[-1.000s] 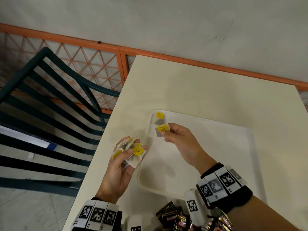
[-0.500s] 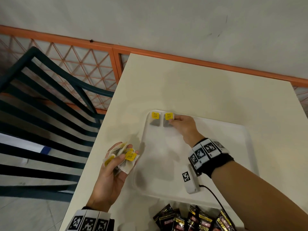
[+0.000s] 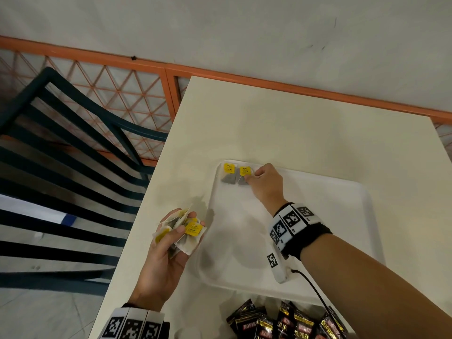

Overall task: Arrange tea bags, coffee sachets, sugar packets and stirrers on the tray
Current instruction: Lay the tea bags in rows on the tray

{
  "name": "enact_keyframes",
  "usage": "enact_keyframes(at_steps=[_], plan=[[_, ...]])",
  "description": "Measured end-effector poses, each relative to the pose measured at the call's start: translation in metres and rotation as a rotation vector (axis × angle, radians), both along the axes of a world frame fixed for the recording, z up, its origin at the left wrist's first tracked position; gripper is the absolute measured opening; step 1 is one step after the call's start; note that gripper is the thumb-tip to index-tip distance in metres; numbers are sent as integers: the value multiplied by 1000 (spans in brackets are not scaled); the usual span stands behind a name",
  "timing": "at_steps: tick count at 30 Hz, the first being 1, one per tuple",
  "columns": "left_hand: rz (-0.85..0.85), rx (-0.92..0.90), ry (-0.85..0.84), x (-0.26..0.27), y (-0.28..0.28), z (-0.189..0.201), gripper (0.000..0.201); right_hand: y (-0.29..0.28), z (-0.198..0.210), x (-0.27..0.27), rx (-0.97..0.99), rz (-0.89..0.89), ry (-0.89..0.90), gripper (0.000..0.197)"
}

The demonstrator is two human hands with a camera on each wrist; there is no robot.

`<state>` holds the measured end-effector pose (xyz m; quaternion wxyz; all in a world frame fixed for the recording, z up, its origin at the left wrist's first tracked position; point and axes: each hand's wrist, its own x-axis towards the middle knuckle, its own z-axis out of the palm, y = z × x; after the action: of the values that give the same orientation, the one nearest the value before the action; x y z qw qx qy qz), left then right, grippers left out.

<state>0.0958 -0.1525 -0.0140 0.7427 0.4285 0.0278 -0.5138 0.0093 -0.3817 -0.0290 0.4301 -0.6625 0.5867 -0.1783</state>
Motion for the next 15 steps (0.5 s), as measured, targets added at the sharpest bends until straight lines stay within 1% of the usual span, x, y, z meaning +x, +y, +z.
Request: enact_keyframes(at_steps=[3,6,8,10,11,12,13,15], plan=[[0,12,-1,-1,-1,0,84,2,-3,0,-31,27,31,19],[-9,0,1,-1,-2,2,79,3,0,0,-59,65,62,18],[-14,-12,6,-2,-4,4,78,7,4,0,-136,96,102,19],[-17,-14,7,-2,-5,6,79,17,13,1,-243,171,68,20],[-20,-20,10,-2,-5,6,80,24,20,1,-267,242,24,18],[-25,-28,15,-3,-6,8,81,32,28,2,-252,332,-22,17],[-34,-34,16,-4,-6,9,81,42,37,2,-191,431,-60,17],[-55,-39,5,-5,-7,12,77,60,50,2,28,583,-111,24]])
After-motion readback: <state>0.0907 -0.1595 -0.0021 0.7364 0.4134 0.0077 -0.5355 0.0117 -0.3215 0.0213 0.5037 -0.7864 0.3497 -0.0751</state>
